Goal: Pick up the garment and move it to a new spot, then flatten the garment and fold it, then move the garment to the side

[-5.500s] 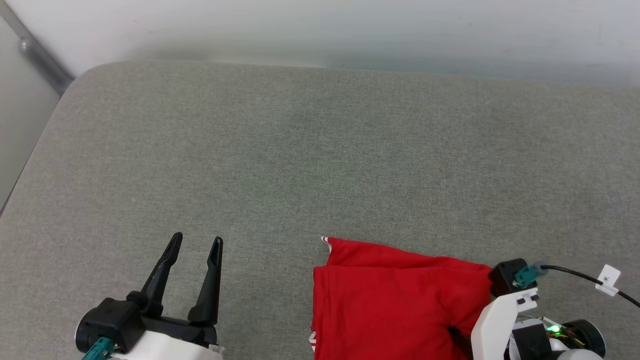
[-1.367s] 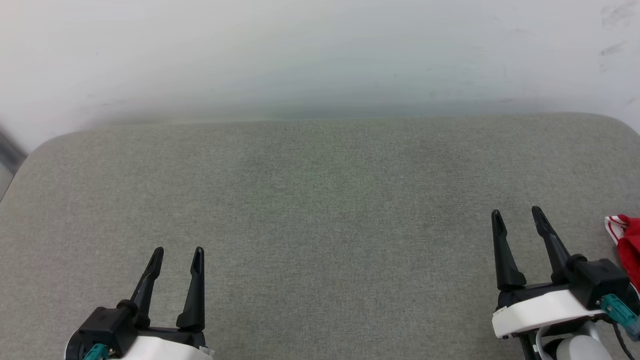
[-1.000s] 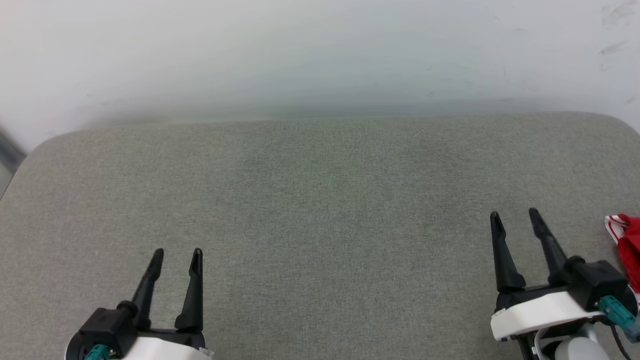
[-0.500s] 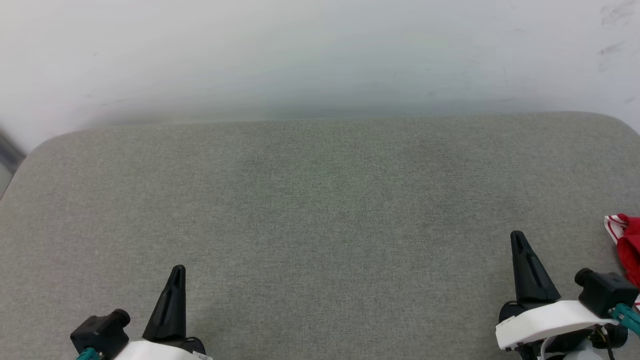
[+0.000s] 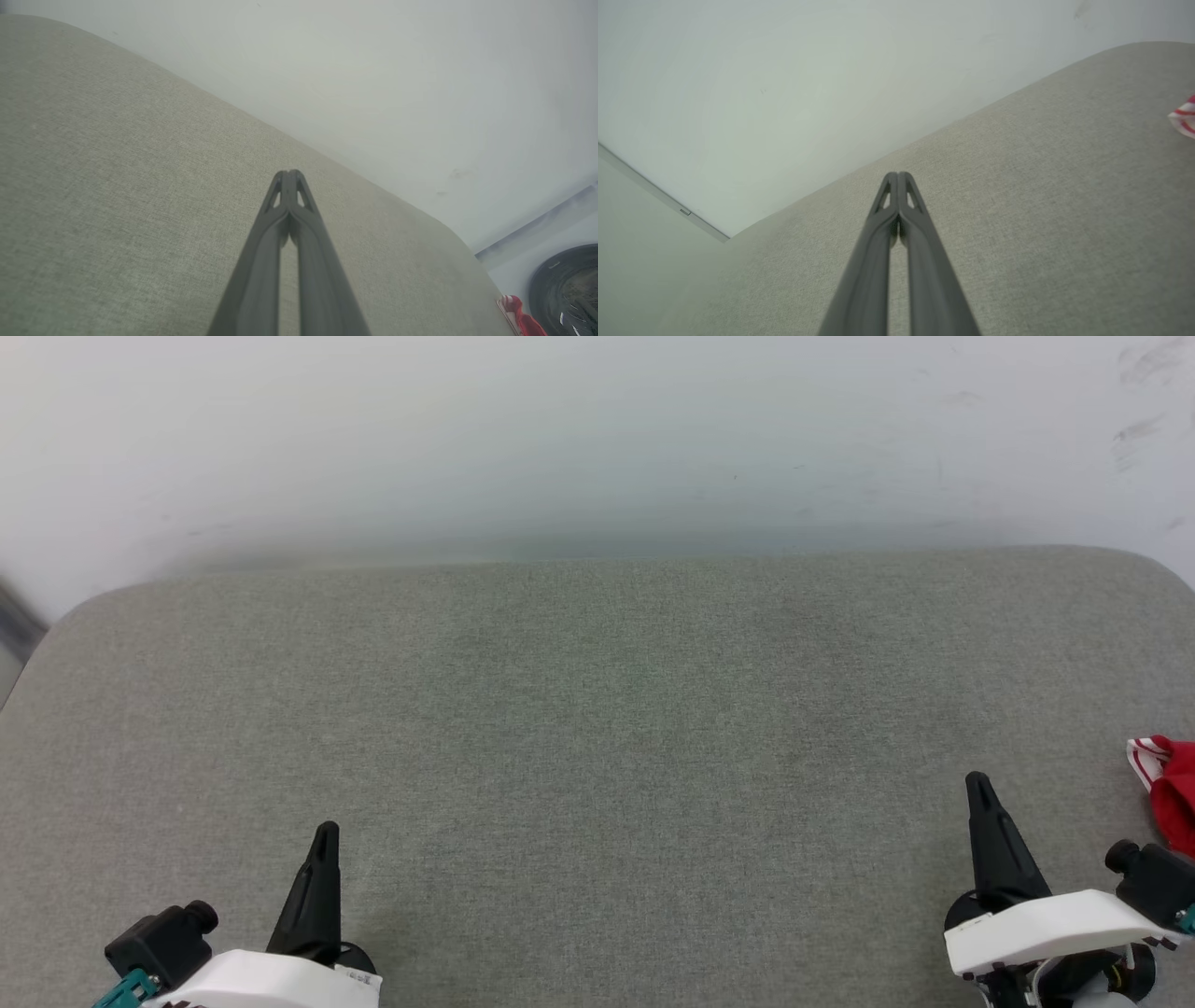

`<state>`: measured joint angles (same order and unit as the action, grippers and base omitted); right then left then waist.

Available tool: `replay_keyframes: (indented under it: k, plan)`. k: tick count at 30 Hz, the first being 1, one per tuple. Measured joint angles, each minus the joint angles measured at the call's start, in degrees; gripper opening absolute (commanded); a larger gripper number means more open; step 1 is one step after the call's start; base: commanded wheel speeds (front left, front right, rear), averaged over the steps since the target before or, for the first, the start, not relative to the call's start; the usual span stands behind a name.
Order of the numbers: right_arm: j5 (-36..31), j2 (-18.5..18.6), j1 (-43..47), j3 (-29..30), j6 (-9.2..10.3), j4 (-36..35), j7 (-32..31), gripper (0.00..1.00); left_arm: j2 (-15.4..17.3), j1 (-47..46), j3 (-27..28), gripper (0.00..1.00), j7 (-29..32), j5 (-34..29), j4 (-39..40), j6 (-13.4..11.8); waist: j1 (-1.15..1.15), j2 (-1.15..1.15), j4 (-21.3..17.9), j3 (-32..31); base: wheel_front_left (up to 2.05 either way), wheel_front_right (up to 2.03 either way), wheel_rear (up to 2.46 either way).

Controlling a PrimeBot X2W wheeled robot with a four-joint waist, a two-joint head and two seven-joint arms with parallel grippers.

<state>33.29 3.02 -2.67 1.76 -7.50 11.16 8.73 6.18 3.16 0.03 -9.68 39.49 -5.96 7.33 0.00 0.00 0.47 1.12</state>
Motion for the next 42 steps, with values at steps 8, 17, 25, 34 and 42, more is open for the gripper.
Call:
replay_keyframes:
  k: [8,17,25,34,42]
  plan:
    - [8.53,0.02,-0.31,0.62,0.0,0.37,-2.2,0.0,-0.02,-1.35,0.36,0.0,1.99,8.16,-1.05,-0.01,0.0,0.0,-0.04,-0.09,0.0,0.0,0.0]
    - [15.59,0.03,-0.8,1.13,0.0,0.74,-3.87,0.0,-0.21,-2.36,0.7,0.0,3.59,14.71,-1.92,-0.01,0.0,0.0,-0.09,-0.17,0.0,0.0,0.0]
    - [21.46,0.03,-0.94,1.52,0.0,1.0,-5.27,0.0,-0.38,-3.04,1.1,0.0,5.0,20.0,-2.78,-0.01,0.0,0.0,-0.13,-0.25,0.0,0.0,0.0]
    - [27.35,0.04,-1.46,1.96,0.0,1.34,-6.84,0.0,-0.63,-3.82,1.67,0.0,6.46,25.47,-3.56,-0.01,0.0,0.0,-0.17,-0.33,0.0,0.0,0.0]
    - [32.23,0.04,-1.74,2.36,0.0,1.56,-8.2,0.0,-0.81,-4.64,2.08,0.0,7.6,29.95,-4.27,-0.01,0.0,0.0,-0.2,-0.4,0.0,0.0,0.0]
